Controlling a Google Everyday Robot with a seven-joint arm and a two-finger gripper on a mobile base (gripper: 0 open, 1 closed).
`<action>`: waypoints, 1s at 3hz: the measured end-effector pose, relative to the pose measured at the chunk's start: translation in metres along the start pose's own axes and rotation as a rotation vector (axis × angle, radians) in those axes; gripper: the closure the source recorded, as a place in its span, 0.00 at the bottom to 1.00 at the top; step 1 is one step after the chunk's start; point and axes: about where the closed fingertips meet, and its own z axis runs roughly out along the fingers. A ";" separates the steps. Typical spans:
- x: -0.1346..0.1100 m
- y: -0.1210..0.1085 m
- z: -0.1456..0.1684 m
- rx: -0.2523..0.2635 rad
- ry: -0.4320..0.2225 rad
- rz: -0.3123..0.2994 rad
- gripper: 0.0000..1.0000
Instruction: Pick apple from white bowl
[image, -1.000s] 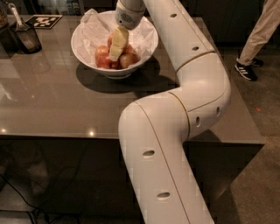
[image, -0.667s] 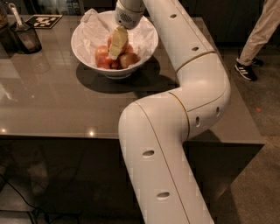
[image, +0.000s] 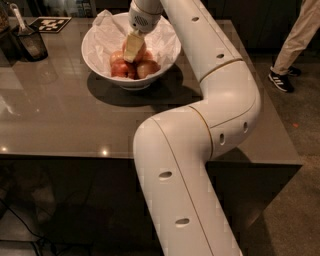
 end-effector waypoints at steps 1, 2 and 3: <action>0.000 0.000 0.000 0.001 0.000 0.000 0.86; -0.010 -0.004 -0.008 0.035 -0.004 -0.008 1.00; -0.026 -0.005 -0.044 0.088 -0.033 -0.037 1.00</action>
Offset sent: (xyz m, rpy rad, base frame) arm -0.0206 0.0010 0.0217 -0.0287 -0.0505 -0.0144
